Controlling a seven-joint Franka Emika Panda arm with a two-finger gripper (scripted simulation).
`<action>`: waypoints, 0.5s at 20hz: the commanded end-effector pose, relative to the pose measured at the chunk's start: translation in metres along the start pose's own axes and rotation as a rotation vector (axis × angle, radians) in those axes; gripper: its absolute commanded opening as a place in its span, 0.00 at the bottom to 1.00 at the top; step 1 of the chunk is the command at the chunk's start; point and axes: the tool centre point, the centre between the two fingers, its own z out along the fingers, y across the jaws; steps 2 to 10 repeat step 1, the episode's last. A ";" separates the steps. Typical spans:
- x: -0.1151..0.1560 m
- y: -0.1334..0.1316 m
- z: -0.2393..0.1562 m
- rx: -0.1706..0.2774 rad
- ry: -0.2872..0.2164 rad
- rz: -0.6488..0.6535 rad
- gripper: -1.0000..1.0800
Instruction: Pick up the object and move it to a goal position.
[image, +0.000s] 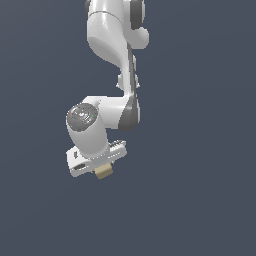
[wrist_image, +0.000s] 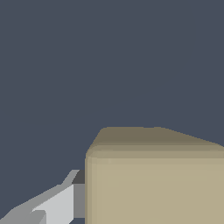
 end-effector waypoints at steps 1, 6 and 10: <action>0.001 0.001 -0.001 0.000 0.000 0.000 0.00; 0.001 0.001 -0.001 0.000 0.000 0.000 0.00; 0.001 0.001 -0.001 0.000 0.000 0.000 0.00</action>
